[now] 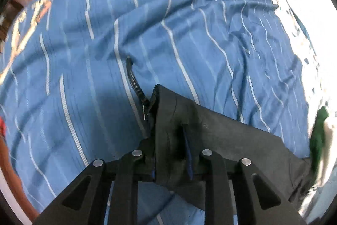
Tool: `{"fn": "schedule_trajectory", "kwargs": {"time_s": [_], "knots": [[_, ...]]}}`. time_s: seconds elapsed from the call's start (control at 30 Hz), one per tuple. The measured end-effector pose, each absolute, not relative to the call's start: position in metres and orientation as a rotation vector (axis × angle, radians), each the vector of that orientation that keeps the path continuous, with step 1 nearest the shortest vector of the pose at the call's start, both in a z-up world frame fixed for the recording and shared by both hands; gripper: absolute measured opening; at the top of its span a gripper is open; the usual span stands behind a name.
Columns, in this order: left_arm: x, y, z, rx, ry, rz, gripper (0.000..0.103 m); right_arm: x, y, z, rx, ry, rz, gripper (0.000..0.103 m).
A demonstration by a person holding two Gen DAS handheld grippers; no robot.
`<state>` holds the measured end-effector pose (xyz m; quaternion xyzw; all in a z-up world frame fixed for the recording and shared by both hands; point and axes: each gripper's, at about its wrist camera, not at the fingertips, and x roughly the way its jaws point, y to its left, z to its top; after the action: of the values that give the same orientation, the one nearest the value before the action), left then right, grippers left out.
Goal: Fold large clothes
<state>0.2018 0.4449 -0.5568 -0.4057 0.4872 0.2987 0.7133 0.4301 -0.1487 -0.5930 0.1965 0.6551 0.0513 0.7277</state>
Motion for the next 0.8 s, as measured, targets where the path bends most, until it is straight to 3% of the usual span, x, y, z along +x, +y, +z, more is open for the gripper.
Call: {"fn": "schedule_trajectory", "kwargs": {"time_s": [0.03, 0.07, 0.1, 0.17, 0.27, 0.47, 0.63, 0.67, 0.77, 0.8], "knots": [[0.189, 0.44, -0.551, -0.945, 1.06, 0.649, 0.023, 0.431, -0.146, -0.594, 0.43, 1.453, 0.115, 0.067], [0.183, 0.447, -0.549, -0.972, 1.048, 0.644, 0.032, 0.429, -0.144, -0.594, 0.432, 1.456, 0.116, 0.067], [0.17, 0.449, -0.542, -0.994, 1.036, 0.65, 0.055, 0.428, -0.144, -0.594, 0.439, 1.458, 0.119, 0.067], [0.14, 0.448, -0.526, -1.052, 0.97, 0.665, 0.087, 0.426, -0.144, -0.593, 0.451, 1.461, 0.121, 0.067], [0.11, 0.422, -0.517, -1.165, 0.902, 0.673, 0.087, 0.423, -0.145, -0.594, 0.461, 1.47, 0.118, 0.067], [0.113, 0.399, -0.57, -1.446, 0.81, 0.668, 0.087, 0.42, -0.144, -0.597, 0.473, 1.48, 0.109, 0.067], [0.168, 0.41, -0.569, -1.233, 0.87, 0.746, 0.086, 0.421, -0.142, -0.596, 0.481, 1.482, 0.075, 0.067], [0.178, 0.412, -0.564, -1.182, 0.885, 0.758, 0.079, 0.421, -0.141, -0.595, 0.485, 1.479, 0.072, 0.067], [0.205, 0.421, -0.556, -1.055, 0.936, 0.779, 0.016, 0.423, -0.138, -0.59, 0.493, 1.476, 0.068, 0.067], [0.213, 0.426, -0.552, -1.028, 0.944, 0.773, 0.014, 0.424, -0.137, -0.587, 0.496, 1.472, 0.067, 0.067]]}}
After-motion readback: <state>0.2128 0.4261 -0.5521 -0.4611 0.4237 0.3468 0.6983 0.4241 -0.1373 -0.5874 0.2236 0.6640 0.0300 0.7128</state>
